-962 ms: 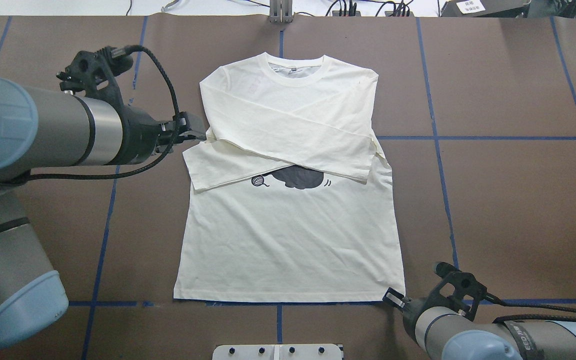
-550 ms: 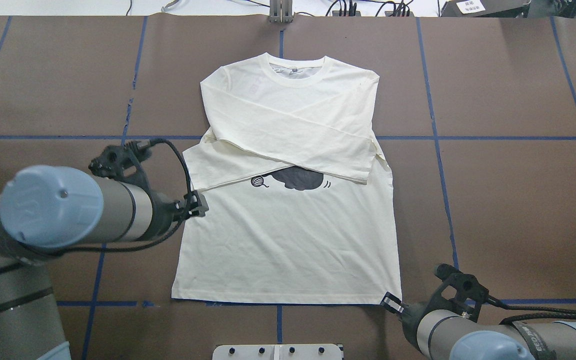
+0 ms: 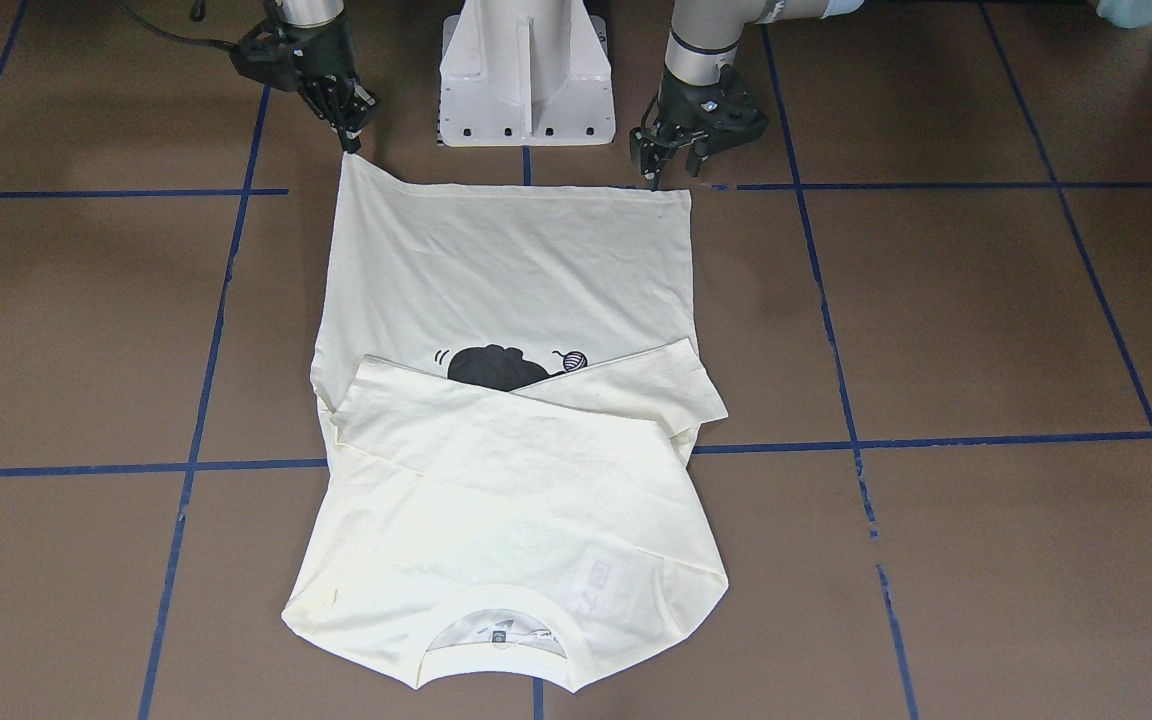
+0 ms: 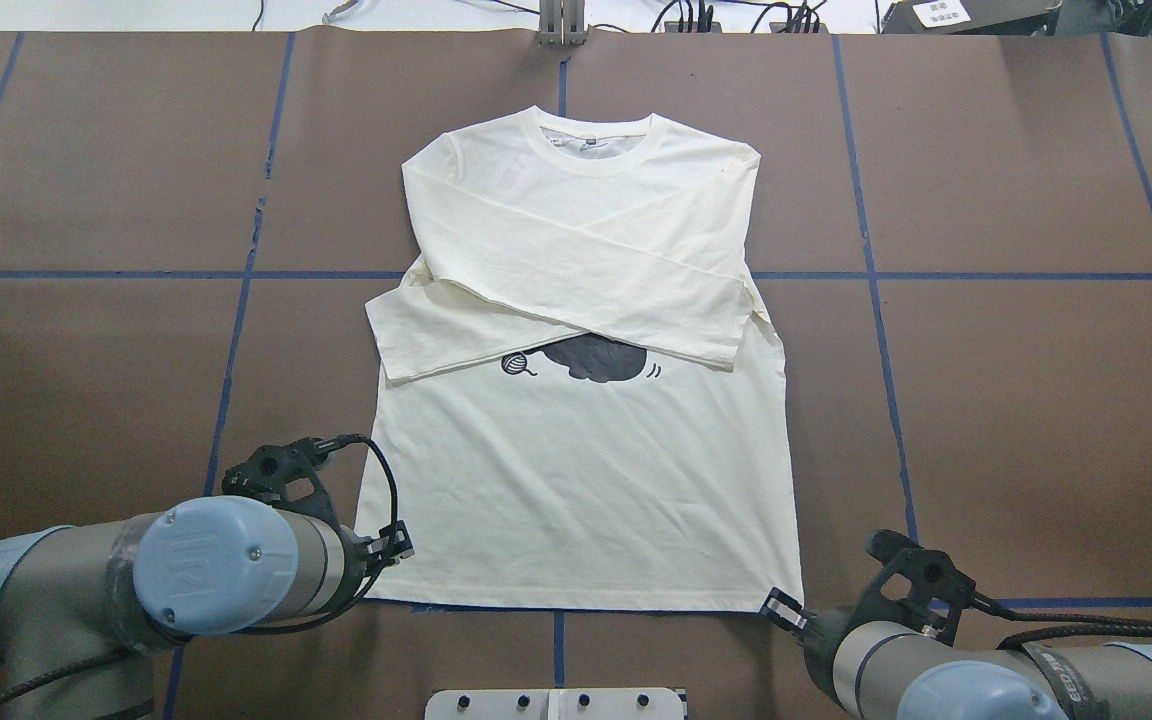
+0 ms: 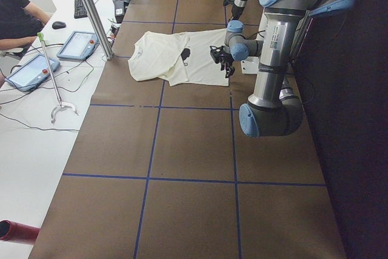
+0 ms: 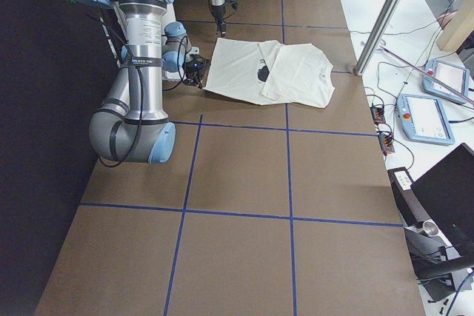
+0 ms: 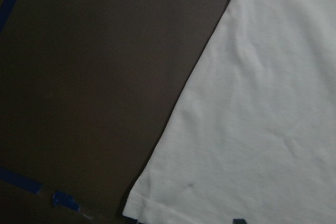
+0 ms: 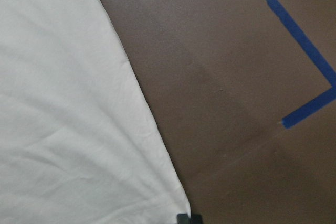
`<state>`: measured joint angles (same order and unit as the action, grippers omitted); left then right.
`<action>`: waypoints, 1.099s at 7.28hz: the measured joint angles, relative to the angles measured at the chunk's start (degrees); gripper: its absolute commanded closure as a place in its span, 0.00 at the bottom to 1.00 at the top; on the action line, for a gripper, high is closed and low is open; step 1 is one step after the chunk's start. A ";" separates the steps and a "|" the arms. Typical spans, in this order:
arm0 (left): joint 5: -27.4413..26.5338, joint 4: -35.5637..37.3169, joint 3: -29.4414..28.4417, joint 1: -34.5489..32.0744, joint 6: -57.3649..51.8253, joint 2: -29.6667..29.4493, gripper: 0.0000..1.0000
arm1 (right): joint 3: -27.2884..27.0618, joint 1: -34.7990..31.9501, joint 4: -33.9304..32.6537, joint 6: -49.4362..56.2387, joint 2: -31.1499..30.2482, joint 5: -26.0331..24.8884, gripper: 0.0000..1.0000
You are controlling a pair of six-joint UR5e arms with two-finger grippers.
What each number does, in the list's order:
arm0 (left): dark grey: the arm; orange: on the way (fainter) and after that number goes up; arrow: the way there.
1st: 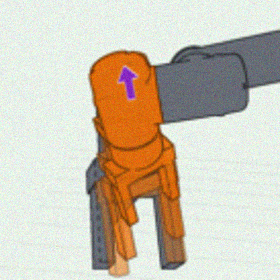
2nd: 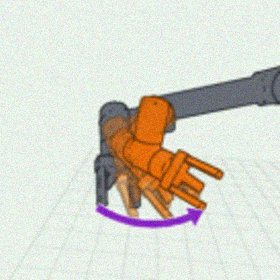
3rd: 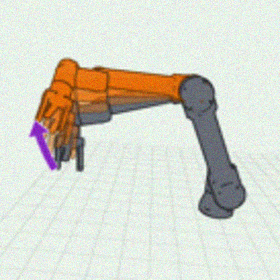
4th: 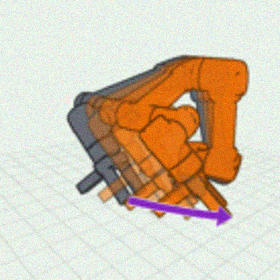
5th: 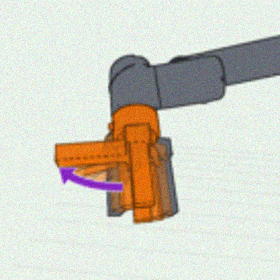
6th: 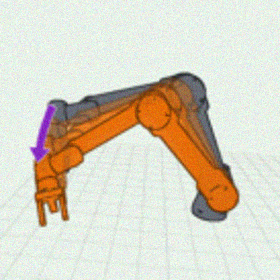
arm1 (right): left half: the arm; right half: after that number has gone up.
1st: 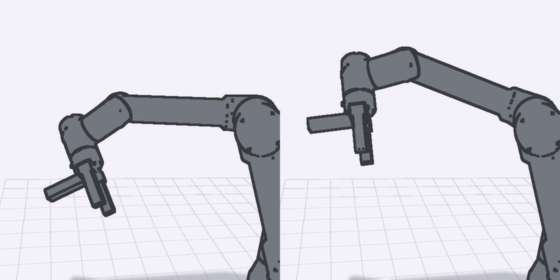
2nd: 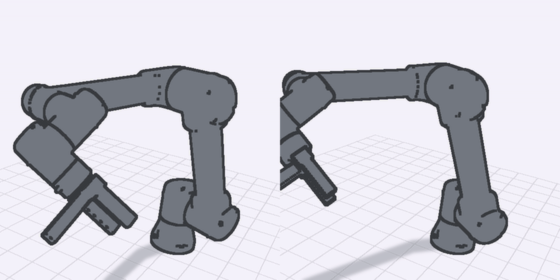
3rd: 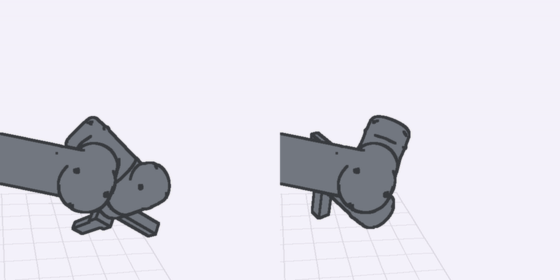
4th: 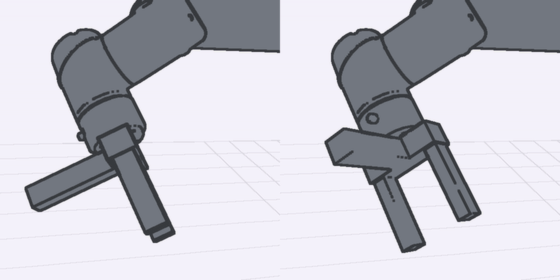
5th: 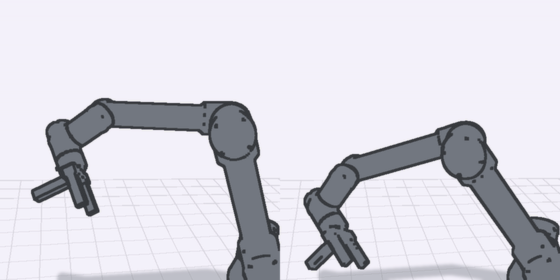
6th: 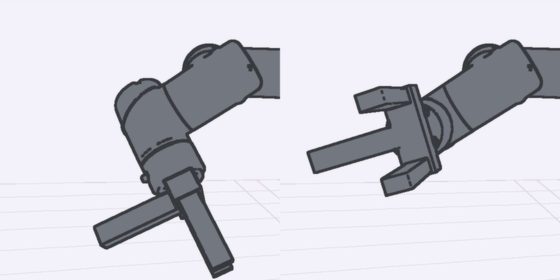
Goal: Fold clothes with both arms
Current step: 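Lower both grippers to the hem corners nearest the robot and grasp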
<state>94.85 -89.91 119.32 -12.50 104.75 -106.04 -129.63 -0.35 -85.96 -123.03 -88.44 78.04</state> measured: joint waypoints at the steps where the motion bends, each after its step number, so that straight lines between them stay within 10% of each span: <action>1: -0.08 -0.02 -1.13 0.80 0.73 0.21 0.36 | 0.19 0.03 0.00 0.14 -0.09 -0.01 1.00; 8: -0.15 0.00 -3.93 2.01 0.51 0.43 0.48 | 0.44 0.00 0.00 0.24 -0.30 -0.38 1.00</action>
<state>94.70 -89.92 115.39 -10.49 105.26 -105.60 -129.20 -0.35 -85.96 -122.78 -88.74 77.66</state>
